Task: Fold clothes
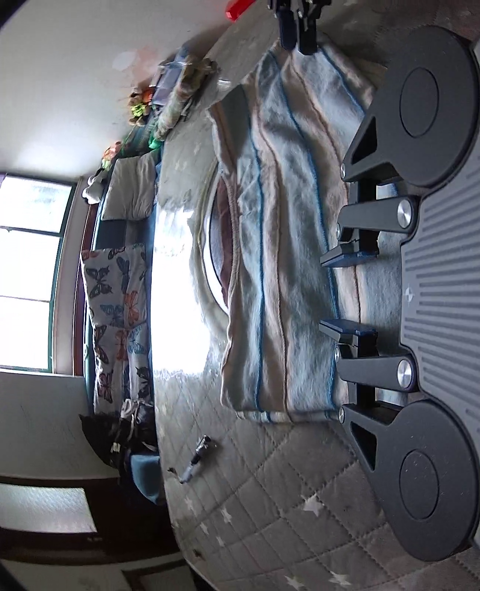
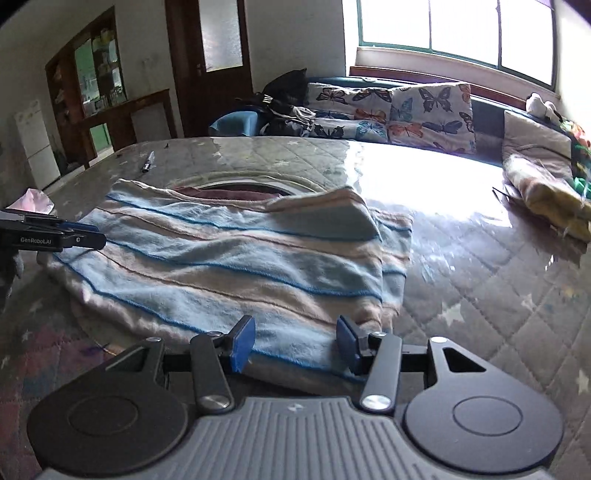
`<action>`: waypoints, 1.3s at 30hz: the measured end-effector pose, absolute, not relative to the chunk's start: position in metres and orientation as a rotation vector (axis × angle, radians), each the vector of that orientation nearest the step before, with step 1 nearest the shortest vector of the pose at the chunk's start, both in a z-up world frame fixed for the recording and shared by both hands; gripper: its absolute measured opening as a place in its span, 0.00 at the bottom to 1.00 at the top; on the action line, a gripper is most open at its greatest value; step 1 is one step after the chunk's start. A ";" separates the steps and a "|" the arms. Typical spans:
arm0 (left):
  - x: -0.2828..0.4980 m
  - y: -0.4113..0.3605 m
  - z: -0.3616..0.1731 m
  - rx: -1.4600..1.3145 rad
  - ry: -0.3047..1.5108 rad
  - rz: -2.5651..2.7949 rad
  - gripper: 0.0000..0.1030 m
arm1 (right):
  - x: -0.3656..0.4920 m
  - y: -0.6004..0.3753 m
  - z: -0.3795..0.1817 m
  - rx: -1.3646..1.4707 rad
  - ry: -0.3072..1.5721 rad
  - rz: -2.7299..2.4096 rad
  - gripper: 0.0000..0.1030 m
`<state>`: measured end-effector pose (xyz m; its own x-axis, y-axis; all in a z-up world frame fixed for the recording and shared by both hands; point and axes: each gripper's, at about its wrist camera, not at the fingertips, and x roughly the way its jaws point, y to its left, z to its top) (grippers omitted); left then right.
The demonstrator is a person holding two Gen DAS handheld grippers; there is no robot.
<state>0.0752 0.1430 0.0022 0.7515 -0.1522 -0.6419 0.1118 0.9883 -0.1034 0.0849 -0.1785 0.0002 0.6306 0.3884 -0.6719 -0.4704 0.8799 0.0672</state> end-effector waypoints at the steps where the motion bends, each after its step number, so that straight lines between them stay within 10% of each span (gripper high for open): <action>1: 0.077 0.145 0.004 -0.063 0.705 -0.140 0.33 | 0.090 -0.175 0.003 -0.125 0.734 0.505 0.49; 39: 0.155 0.172 0.015 -0.057 0.735 -0.076 0.33 | 0.198 -0.126 0.006 -0.096 0.757 0.470 0.44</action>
